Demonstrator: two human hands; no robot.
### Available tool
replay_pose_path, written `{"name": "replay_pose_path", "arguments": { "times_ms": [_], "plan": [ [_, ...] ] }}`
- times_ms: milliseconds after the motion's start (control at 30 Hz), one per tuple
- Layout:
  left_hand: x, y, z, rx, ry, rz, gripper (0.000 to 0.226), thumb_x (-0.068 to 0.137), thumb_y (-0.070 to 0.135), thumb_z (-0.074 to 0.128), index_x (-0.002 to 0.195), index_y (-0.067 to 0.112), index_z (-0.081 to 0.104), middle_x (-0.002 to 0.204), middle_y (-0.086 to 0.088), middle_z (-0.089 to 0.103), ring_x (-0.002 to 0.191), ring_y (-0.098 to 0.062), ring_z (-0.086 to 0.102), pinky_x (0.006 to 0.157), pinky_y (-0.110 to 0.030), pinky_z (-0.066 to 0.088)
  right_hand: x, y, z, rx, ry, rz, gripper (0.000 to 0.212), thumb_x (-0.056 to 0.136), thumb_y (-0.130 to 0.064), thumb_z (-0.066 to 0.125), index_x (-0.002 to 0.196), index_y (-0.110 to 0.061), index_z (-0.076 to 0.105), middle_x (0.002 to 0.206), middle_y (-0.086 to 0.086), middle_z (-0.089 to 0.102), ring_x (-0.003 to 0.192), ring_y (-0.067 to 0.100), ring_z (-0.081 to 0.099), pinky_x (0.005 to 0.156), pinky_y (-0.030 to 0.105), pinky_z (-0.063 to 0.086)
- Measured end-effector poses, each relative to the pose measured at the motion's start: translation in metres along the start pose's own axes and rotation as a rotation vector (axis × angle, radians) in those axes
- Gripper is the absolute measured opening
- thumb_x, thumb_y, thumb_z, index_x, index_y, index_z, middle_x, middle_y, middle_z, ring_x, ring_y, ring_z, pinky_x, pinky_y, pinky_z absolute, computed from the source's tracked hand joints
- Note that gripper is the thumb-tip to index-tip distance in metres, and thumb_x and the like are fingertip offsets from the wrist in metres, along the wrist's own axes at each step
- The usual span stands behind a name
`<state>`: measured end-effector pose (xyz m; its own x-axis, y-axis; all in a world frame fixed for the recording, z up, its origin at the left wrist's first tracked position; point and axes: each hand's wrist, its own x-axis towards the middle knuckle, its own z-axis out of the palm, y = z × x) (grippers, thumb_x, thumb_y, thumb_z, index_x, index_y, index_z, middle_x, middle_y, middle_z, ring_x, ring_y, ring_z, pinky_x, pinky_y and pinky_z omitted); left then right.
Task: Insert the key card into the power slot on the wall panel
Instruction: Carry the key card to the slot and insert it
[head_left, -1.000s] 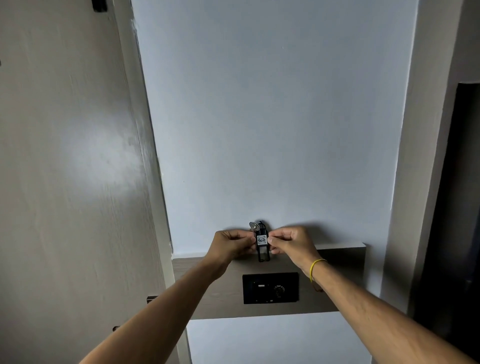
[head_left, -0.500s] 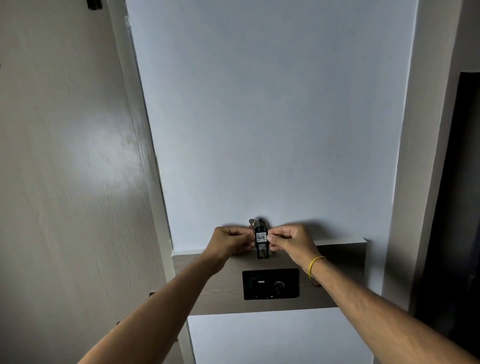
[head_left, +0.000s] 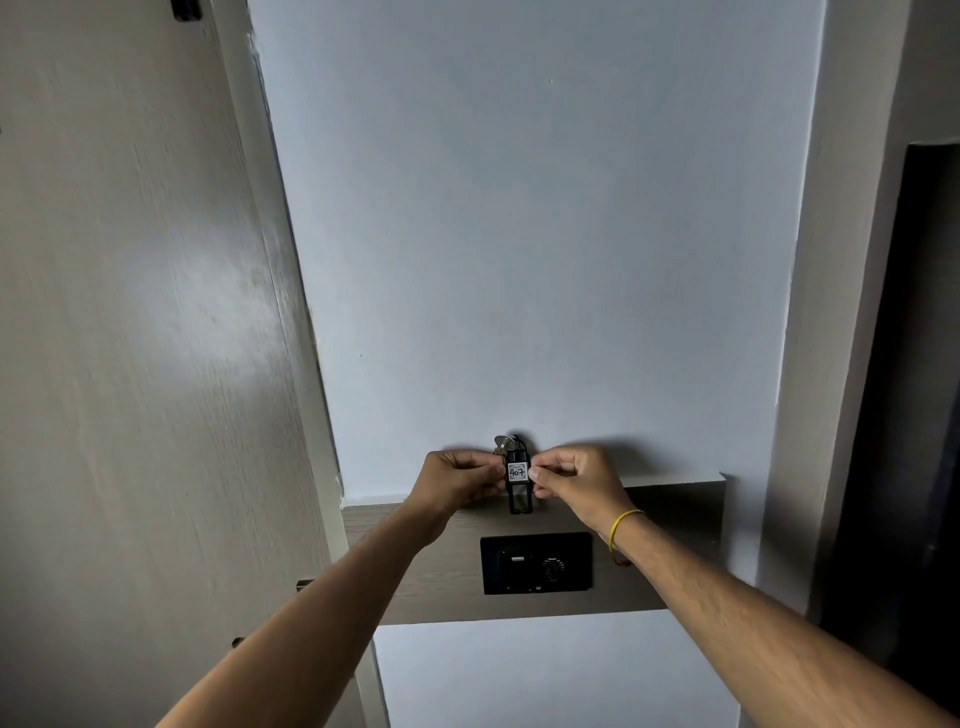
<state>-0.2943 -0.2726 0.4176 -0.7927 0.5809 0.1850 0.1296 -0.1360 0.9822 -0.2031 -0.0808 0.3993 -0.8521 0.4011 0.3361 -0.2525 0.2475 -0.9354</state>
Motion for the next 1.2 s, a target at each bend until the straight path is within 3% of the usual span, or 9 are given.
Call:
{"name": "replay_pose_path", "arguments": {
  "times_ms": [300, 433, 500, 600, 733, 867, 1000, 1100, 1200],
  "plan": [
    [-0.006, 0.0, 0.007, 0.117, 0.042, 0.056, 0.01, 0.09, -0.003, 0.076, 0.092, 0.004, 0.083, 0.086, -0.009, 0.08, 0.072, -0.013, 0.074, 0.069, -0.019, 0.059, -0.002, -0.003, -0.003, -0.067, -0.036, -0.032, 0.029, 0.087, 0.005, 0.079, 0.09, -0.024, 0.077, 0.085, 0.009, 0.078, 0.066, 0.016, 0.075, 0.065, 0.024, 0.065],
    [-0.011, -0.005, 0.007, 0.187, 0.094, 0.082, 0.013, 0.089, -0.005, 0.076, 0.101, -0.01, 0.078, 0.104, -0.034, 0.076, 0.083, -0.026, 0.069, 0.083, -0.036, 0.058, -0.01, -0.003, -0.001, -0.132, -0.045, -0.063, 0.033, 0.087, 0.005, 0.079, 0.086, -0.027, 0.074, 0.076, 0.006, 0.077, 0.065, 0.02, 0.073, 0.071, 0.032, 0.066],
    [-0.015, -0.01, 0.006, 0.2, 0.108, 0.09, 0.017, 0.088, -0.005, 0.077, 0.104, -0.011, 0.077, 0.106, -0.035, 0.076, 0.081, -0.024, 0.07, 0.083, -0.035, 0.057, -0.016, -0.001, 0.0, -0.178, -0.028, -0.095, 0.031, 0.087, 0.003, 0.079, 0.086, -0.028, 0.074, 0.074, 0.003, 0.078, 0.062, 0.016, 0.074, 0.071, 0.032, 0.065],
    [-0.021, -0.018, 0.006, 0.234, 0.133, 0.099, 0.017, 0.087, -0.003, 0.08, 0.103, -0.008, 0.079, 0.102, -0.032, 0.078, 0.077, -0.02, 0.072, 0.079, -0.032, 0.059, -0.024, 0.004, 0.005, -0.229, 0.003, -0.144, 0.032, 0.086, 0.001, 0.079, 0.087, -0.031, 0.074, 0.075, 0.002, 0.078, 0.063, 0.015, 0.076, 0.07, 0.03, 0.065],
    [-0.032, -0.031, 0.008, 0.285, 0.178, 0.08, 0.012, 0.085, -0.002, 0.081, 0.097, -0.004, 0.081, 0.097, -0.027, 0.08, 0.081, -0.027, 0.073, 0.088, -0.041, 0.063, -0.036, 0.021, 0.012, -0.303, 0.047, -0.178, 0.026, 0.085, -0.001, 0.08, 0.089, -0.027, 0.075, 0.085, 0.009, 0.081, 0.079, 0.032, 0.08, 0.078, 0.038, 0.067],
    [-0.042, -0.046, 0.011, 0.373, 0.203, 0.066, 0.007, 0.084, 0.002, 0.083, 0.091, 0.003, 0.083, 0.089, -0.021, 0.081, 0.073, -0.019, 0.072, 0.077, -0.034, 0.062, -0.045, 0.039, 0.016, -0.383, 0.076, -0.192, 0.017, 0.083, -0.004, 0.081, 0.097, -0.013, 0.08, 0.085, 0.004, 0.081, 0.076, 0.019, 0.079, 0.077, 0.026, 0.064],
    [-0.047, -0.054, 0.013, 0.452, 0.251, 0.089, 0.007, 0.081, 0.008, 0.084, 0.087, 0.012, 0.085, 0.081, -0.007, 0.083, 0.063, -0.006, 0.07, 0.067, -0.019, 0.057, -0.05, 0.044, 0.02, -0.421, 0.096, -0.247, 0.015, 0.085, -0.002, 0.08, 0.1, -0.007, 0.08, 0.087, 0.007, 0.082, 0.078, 0.014, 0.078, 0.079, 0.026, 0.065],
    [-0.047, -0.054, 0.013, 0.485, 0.265, 0.098, 0.009, 0.081, 0.01, 0.085, 0.087, 0.016, 0.085, 0.079, -0.004, 0.083, 0.063, -0.007, 0.069, 0.069, -0.023, 0.06, -0.053, 0.046, 0.022, -0.463, 0.1, -0.298, 0.016, 0.086, -0.004, 0.079, 0.101, -0.007, 0.079, 0.089, 0.006, 0.083, 0.075, -0.003, 0.073, 0.081, 0.028, 0.065],
    [-0.049, -0.055, 0.014, 0.513, 0.274, 0.104, 0.009, 0.081, 0.011, 0.085, 0.086, 0.018, 0.084, 0.079, -0.003, 0.083, 0.064, -0.007, 0.069, 0.072, -0.026, 0.06, -0.059, 0.046, 0.024, -0.504, 0.117, -0.358, 0.027, 0.087, -0.003, 0.077, 0.113, -0.01, 0.076, 0.087, 0.003, 0.081, 0.077, 0.008, 0.076, 0.08, 0.032, 0.064]
  ]
}}
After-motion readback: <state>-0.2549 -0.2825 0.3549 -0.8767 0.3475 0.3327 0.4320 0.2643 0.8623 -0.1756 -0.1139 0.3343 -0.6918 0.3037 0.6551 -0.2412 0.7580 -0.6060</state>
